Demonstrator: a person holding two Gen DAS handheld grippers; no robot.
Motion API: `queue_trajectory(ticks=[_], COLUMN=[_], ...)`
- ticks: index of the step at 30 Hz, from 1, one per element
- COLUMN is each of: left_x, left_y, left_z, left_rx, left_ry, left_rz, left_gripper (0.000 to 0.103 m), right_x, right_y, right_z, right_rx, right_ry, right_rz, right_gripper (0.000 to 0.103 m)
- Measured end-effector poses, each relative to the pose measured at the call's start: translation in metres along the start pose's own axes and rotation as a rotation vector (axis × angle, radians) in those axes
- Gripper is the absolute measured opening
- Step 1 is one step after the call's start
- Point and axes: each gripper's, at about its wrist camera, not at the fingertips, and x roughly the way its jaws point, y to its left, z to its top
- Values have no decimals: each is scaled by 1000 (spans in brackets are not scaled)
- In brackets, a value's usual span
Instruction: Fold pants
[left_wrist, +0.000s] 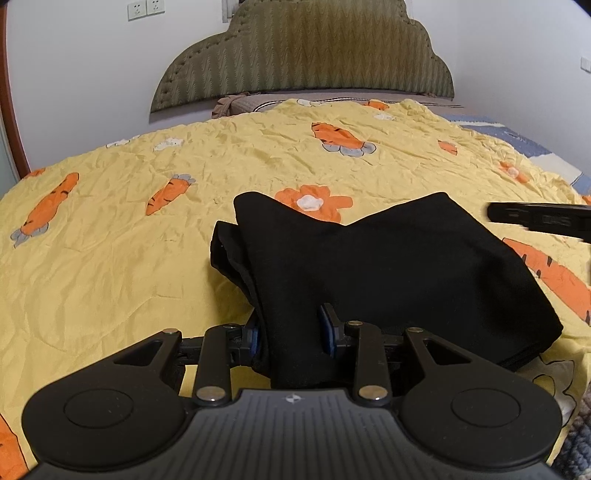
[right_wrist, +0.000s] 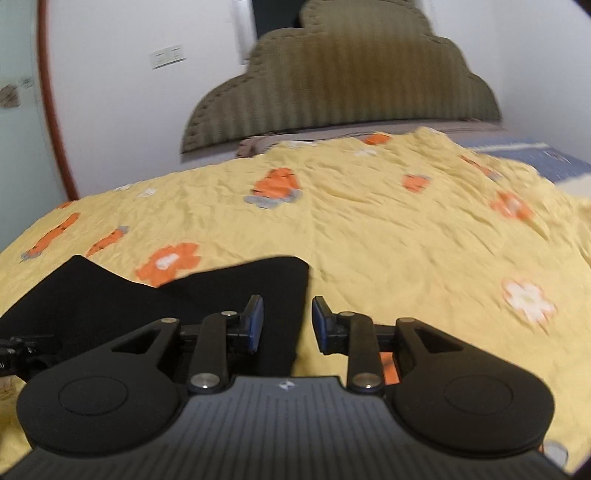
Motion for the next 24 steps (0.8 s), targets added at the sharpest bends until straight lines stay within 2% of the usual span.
queue_trajectory(ticks=[3, 6, 8, 9, 11, 13, 15, 17, 20, 22, 24], left_x=[0, 0, 0, 0, 1, 2, 1, 0, -4, -9, -15], left_y=[3, 5, 8, 10, 15, 19, 21, 23, 30, 37, 43], left_z=[-1, -3, -4, -4, -5, -5, -6, -7, -9, -10, -11], left_rx=[-13, -15, -20, -25, -43, -59, -59, -54, -58, -54, -30], left_ry=[7, 12, 20, 22, 30, 35, 40, 40, 46, 42, 7], left_rz=[-2, -9, -22, -30, -46, -62, -73, -76, -73, -36, 65], left_gripper=[30, 30, 30, 30, 30, 30, 30, 31, 34, 34, 34], right_x=[27, 70, 100, 102, 96, 74, 52, 37, 22, 17, 8], right_y=[11, 9, 2, 2, 9, 24, 42, 60, 96, 120, 143], right_z=[13, 22, 20, 20, 24, 23, 17, 8, -12, -28, -41], right_rx=[-40, -1, 6, -13, -47, -133, -196, -242, -352, -418, -513], right_ry=[49, 159, 244, 232, 239, 182, 148, 144, 148, 165, 140], right_rz=[56, 129, 122, 124, 81, 20, 66, 138, 197, 244, 250], right_gripper=[28, 27, 33, 33, 35, 38, 41, 47, 54, 54, 54])
